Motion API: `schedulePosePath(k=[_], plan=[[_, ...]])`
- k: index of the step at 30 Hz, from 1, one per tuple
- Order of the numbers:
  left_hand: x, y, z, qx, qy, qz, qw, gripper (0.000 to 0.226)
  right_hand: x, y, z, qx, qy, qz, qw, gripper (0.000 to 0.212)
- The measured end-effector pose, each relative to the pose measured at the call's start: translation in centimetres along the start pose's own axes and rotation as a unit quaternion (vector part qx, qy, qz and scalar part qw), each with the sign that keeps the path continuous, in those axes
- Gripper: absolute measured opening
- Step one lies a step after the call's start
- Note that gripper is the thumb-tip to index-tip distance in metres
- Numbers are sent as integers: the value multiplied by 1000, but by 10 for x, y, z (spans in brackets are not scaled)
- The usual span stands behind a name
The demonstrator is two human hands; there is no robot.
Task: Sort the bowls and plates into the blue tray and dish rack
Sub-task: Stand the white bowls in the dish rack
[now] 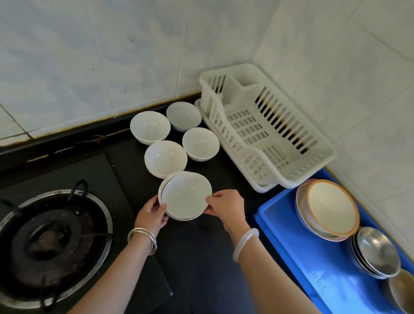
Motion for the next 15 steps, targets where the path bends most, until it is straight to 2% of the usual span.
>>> schedulePosePath(k=[3, 7, 11, 15], plan=[[2, 1, 2, -3, -4, 3, 1000, 46, 6, -5, 0, -20, 2, 3, 1000, 4], [5, 2, 4, -25, -2, 11, 1000, 45, 11, -8, 1, -27, 9, -3, 1000, 18], [6, 2, 4, -49, -1, 14, 999, 42, 16, -11, -2, 72, 89, -48, 992, 42], [7, 0, 3, -72, 5, 19, 997, 42, 18, -17, -5, 157, 157, -47, 974, 48]])
Point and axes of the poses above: each hand's wrist, its own x-axis towards the middle knuckle, its own z-axis out of the back of the hand, y = z × x, the point moved 1 cm from there along x, towards the middle knuckle, and after that the axes turned 10 degrees about y, right-handed, at the moved point
